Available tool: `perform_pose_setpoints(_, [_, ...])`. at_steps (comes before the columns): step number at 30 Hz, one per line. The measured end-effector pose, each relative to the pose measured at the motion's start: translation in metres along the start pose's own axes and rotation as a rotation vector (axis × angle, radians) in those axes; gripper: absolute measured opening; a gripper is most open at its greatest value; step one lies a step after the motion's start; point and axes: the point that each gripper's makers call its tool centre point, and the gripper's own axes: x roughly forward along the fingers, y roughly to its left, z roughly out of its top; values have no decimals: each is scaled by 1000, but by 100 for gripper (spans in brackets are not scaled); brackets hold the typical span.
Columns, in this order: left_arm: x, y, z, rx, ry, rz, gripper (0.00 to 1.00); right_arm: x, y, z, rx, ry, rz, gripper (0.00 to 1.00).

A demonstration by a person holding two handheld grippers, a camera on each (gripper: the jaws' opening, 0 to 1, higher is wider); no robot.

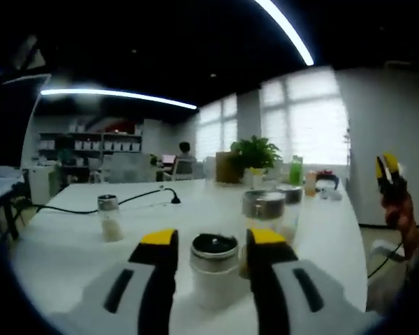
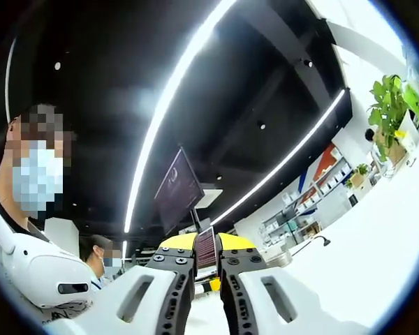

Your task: Rotate the seasoning bottle until the label or dispensing opening points toward the visible target arrow and the bottle remains upright within the marked orientation range

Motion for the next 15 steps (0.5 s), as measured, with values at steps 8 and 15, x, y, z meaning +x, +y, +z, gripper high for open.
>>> perform_pose_setpoints(8, [5,-1,-7,14,13,-9,36,-2,-3,1,2,-1,-9,7])
perform_pose_setpoints(15, [7,-4,-8,-6,14,-41,32,-2,-2,3,-8,-2,-9,7])
